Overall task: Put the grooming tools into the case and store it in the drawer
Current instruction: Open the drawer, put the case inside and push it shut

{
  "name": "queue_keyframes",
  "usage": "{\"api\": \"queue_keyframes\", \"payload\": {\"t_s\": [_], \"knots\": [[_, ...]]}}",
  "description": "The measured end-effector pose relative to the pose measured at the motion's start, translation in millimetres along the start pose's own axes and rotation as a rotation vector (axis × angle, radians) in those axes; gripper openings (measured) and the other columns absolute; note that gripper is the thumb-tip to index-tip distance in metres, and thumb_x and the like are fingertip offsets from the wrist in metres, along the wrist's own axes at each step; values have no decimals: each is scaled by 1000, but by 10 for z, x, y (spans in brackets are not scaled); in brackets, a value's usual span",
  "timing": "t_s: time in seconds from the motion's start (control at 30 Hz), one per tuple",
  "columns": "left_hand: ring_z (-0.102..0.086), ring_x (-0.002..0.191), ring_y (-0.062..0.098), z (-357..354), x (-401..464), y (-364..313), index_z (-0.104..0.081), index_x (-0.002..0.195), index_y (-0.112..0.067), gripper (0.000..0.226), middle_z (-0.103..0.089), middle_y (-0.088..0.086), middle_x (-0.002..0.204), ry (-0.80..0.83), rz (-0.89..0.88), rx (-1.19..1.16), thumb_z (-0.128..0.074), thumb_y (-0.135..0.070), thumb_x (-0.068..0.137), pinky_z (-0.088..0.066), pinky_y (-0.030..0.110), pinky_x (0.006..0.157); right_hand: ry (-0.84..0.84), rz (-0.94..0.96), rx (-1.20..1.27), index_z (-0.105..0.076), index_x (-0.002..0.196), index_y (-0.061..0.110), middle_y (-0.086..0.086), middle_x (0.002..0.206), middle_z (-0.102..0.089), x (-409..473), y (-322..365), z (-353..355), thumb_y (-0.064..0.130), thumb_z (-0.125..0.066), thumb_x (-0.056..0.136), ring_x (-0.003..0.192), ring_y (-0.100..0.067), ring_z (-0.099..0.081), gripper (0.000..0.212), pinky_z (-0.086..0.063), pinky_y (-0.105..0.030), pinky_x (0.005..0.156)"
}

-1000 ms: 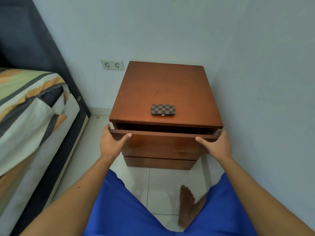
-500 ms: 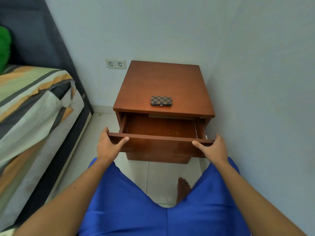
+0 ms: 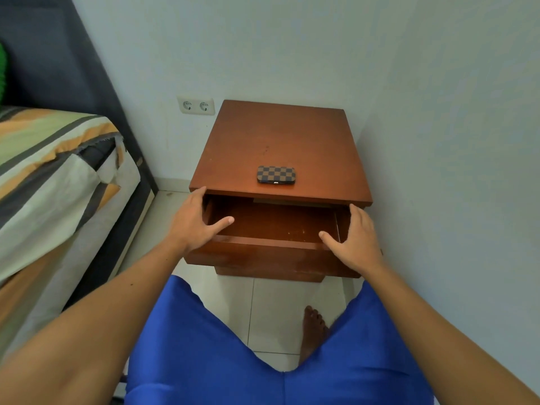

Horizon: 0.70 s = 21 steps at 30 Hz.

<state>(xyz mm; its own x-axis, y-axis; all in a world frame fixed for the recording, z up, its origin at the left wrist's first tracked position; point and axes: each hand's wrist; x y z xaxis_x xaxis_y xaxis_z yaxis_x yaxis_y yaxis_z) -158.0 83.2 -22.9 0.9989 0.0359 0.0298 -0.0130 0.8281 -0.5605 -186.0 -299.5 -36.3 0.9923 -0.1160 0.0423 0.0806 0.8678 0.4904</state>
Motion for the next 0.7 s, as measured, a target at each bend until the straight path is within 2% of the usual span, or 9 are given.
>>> {"api": "queue_keyframes", "payload": {"t_s": [0.17, 0.3, 0.4, 0.57, 0.7], "knots": [[-26, 160, 26, -42, 541, -224, -22, 167, -19, 100, -28, 5, 174, 15, -122, 150, -62, -72, 93, -28, 46, 126, 12, 119, 25, -20, 164, 13, -7, 171, -25, 600, 412, -26, 63, -67, 91, 158, -25, -22, 100, -26, -44, 127], [-18, 163, 24, -127, 976, -322, -29, 165, -17, 82, -26, 5, 174, 22, -195, 225, -50, -65, 103, -18, 43, 129, 91, 260, 18, -23, 164, 19, -1, 172, -24, 1084, 702, -111, 51, -62, 98, 159, -20, -21, 82, -24, -39, 127], [-13, 164, 24, -202, 1264, -338, -31, 165, -15, 77, -24, 6, 175, 16, -219, 248, -42, -64, 106, -13, 43, 131, 161, 366, -20, -26, 164, 26, 3, 173, -23, 1372, 830, -198, 47, -57, 103, 160, -17, -18, 72, -22, -40, 127], [3, 165, 22, -391, 1552, -335, -15, 169, -11, 82, -5, 8, 178, 124, -196, 323, -29, -64, 108, 1, 40, 132, 295, 448, -69, -30, 162, 36, 8, 172, -25, 1634, 804, -345, 48, -60, 101, 158, -17, -22, 69, -27, -43, 127], [4, 165, 24, -520, 1571, -265, -6, 169, -8, 84, 0, 11, 178, 142, -195, 442, -15, -66, 108, 2, 42, 133, 257, 481, 2, -39, 159, 33, 7, 169, -32, 1631, 682, -426, 52, -64, 97, 156, -17, -28, 70, -29, -40, 127]]}}
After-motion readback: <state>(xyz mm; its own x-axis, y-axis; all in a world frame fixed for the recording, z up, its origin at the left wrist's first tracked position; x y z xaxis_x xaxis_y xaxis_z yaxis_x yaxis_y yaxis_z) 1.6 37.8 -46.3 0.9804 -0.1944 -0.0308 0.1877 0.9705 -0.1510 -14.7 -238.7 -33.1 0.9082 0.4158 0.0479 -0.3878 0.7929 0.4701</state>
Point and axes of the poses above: each hand's wrist, its own x-axis towards the middle knuckle, its own z-axis out of the back of the hand, y = z × x
